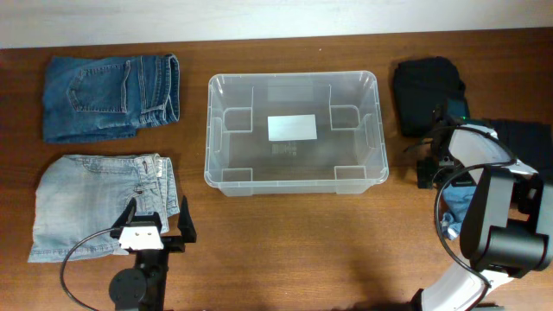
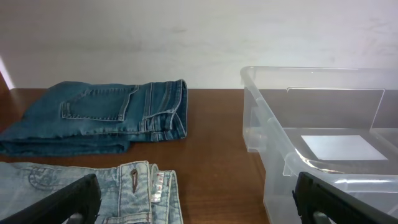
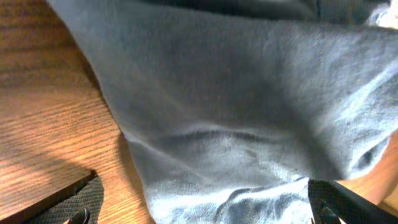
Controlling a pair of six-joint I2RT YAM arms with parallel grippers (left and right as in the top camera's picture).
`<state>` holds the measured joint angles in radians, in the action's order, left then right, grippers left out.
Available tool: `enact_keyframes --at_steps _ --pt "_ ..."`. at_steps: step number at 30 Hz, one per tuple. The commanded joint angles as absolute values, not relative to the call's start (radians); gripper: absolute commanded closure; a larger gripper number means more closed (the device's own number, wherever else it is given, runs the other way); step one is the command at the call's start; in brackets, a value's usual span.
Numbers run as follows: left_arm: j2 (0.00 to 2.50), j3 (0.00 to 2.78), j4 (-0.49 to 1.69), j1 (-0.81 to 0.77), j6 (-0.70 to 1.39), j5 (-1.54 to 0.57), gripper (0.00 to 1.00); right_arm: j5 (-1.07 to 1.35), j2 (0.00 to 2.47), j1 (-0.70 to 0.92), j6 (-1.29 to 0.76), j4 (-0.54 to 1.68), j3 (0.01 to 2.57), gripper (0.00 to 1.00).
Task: Pack container
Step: 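Close the right gripper on the light-blue denim and lift it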
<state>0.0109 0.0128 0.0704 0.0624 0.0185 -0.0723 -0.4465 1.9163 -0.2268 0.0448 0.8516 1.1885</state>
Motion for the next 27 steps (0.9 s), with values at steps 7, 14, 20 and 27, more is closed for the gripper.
enact_keyframes --at_steps 7,14,20,27 --pt "0.006 0.009 0.072 0.068 0.006 -0.083 0.01 -0.263 1.990 -0.316 0.018 0.829 1.161 0.21" --pt "0.006 0.009 0.072 0.068 0.006 -0.083 0.01 -0.241 1.990 -0.350 0.018 0.817 1.161 0.46" --pt "0.006 0.009 0.072 0.068 0.006 -0.083 0.01 -0.238 1.990 -0.350 -0.020 0.796 1.161 0.74" --pt "0.006 0.009 0.072 0.068 0.006 -0.083 0.01 -0.218 1.988 -0.350 -0.046 0.805 1.190 0.96"
